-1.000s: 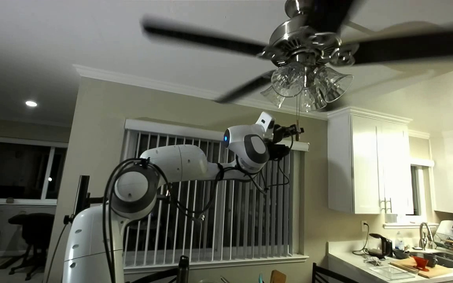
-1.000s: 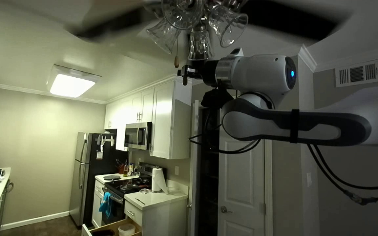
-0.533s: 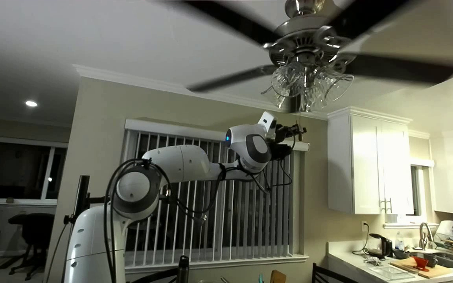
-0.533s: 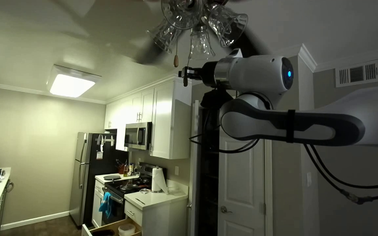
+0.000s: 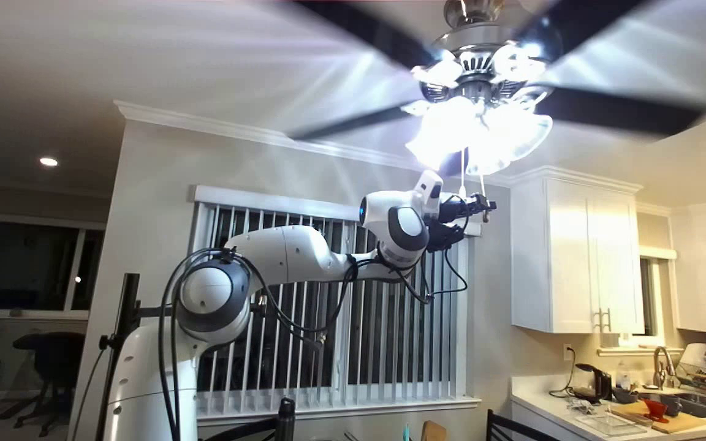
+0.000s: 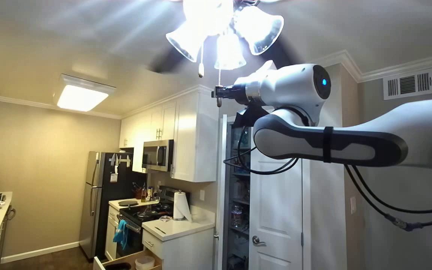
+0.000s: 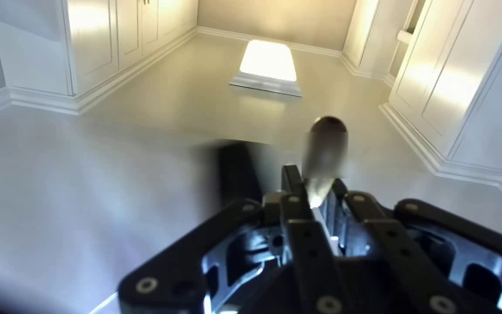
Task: Turn on the lights on the chandelier.
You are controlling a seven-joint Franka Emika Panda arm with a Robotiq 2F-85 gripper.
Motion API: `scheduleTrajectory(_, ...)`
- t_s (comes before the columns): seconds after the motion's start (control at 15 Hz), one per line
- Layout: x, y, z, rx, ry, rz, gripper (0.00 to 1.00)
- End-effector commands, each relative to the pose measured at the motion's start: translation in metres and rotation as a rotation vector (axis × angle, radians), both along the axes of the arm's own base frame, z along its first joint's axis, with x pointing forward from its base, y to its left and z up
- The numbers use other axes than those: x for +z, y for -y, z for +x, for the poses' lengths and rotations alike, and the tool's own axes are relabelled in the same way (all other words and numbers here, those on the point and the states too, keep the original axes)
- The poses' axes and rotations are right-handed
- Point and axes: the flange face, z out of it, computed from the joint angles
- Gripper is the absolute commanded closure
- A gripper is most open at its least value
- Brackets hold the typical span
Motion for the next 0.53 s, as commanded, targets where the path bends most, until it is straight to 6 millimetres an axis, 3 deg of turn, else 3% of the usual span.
scheduleTrajectory(0.0,-0.016,0.001,0.008,-0.045,-0.079,-0.028,0.96)
scheduleTrajectory(0.2,-0.007,-0.002,0.002,-0.041,-0.051,-0.012,0.96)
scheduleTrajectory(0.27,-0.005,-0.003,0.001,-0.039,-0.042,-0.006,0.61)
scheduleTrajectory(0.47,-0.004,-0.007,0.000,-0.036,-0.045,0.000,0.49)
